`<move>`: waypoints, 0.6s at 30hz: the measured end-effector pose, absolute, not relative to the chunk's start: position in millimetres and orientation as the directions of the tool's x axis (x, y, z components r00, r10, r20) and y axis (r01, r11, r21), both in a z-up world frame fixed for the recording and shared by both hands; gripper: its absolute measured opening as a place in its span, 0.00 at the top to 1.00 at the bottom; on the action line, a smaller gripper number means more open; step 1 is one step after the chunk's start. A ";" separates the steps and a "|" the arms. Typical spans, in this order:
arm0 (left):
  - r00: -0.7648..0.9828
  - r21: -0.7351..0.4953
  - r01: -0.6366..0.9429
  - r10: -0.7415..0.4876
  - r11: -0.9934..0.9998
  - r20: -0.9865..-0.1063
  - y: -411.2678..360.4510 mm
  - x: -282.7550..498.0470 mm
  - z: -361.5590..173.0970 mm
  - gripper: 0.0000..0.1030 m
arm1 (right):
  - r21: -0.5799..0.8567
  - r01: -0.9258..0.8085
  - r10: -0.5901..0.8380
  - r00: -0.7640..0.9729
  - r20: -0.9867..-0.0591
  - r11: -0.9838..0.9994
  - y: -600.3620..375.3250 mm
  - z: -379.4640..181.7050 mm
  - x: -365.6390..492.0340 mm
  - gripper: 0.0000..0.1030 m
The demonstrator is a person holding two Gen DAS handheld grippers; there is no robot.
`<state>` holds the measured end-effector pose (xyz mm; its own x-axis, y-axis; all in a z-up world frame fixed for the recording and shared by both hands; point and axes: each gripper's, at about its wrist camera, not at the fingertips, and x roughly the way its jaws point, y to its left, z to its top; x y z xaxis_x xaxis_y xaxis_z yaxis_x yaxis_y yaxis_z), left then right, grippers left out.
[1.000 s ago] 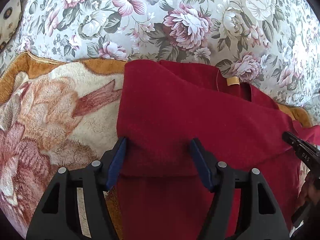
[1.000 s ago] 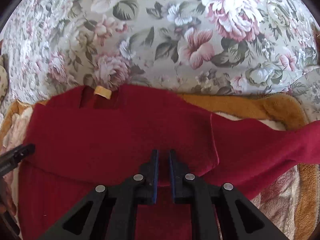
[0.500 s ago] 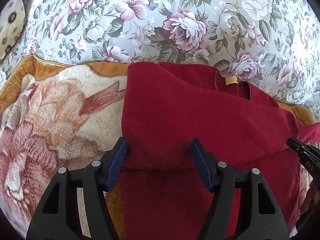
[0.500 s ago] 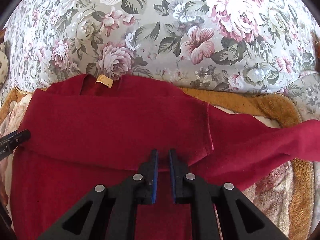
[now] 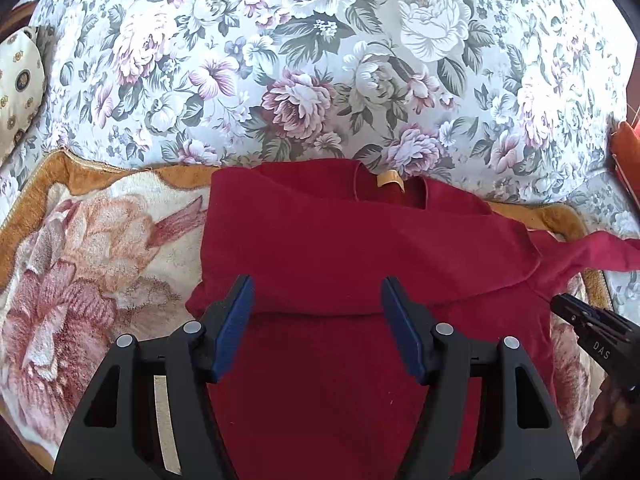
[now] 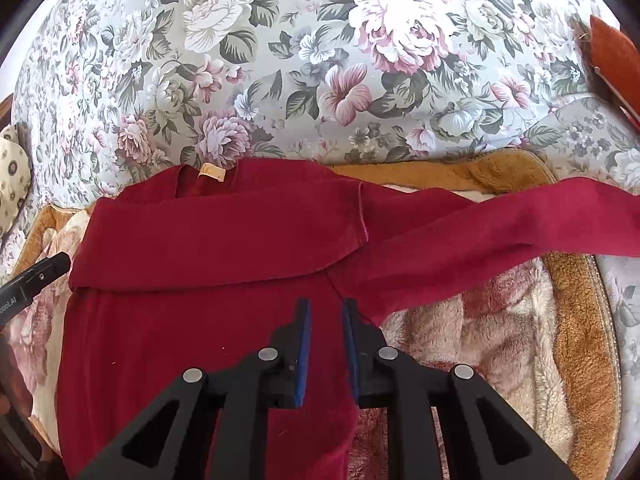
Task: Fold small clothes
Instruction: 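Fold the held sleeve across the sweater body and open the left gripper, then grasp the other sleeve cuff with the right gripper and lift it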
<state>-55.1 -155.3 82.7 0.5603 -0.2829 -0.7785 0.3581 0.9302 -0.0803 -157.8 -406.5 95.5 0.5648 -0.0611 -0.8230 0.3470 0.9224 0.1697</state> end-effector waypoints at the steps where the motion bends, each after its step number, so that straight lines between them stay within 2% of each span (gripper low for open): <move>1: 0.553 -0.087 0.360 -0.287 0.929 -0.782 -157.6 -57.6 81.6 0.36 | 0.178 0.346 -0.055 0.567 -0.822 0.921 -407.3 95.0 -159.3 0.83; 8: 0.493 -0.159 0.368 -0.337 0.916 -0.802 -167.1 -77.2 59.0 0.36 | 0.214 0.389 -0.062 0.588 -0.806 0.896 -426.8 97.6 -192.6 0.76; 13: 0.438 -0.156 0.366 -0.318 0.918 -0.841 -176.0 -81.7 25.8 0.36 | 0.260 0.451 -0.084 0.612 -0.786 0.854 -465.6 101.4 -227.6 0.75; 16: 0.451 -0.144 0.364 -0.309 0.920 -0.837 -178.7 -86.1 14.0 0.36 | 0.269 0.518 -0.143 0.623 -0.769 0.812 -498.5 106.6 -249.9 0.74; 18: 0.475 -0.120 0.382 -0.306 0.917 -0.825 -182.1 -90.6 10.9 0.31 | 0.276 0.562 -0.181 0.624 -0.760 0.780 -521.7 109.8 -262.2 0.73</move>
<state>-90.6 -182.1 10.9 0.4749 -0.3057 -0.8252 0.3816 0.9165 -0.1199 -262.2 -521.7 109.8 0.6238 -0.1807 -0.7604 0.5621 0.7797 0.2759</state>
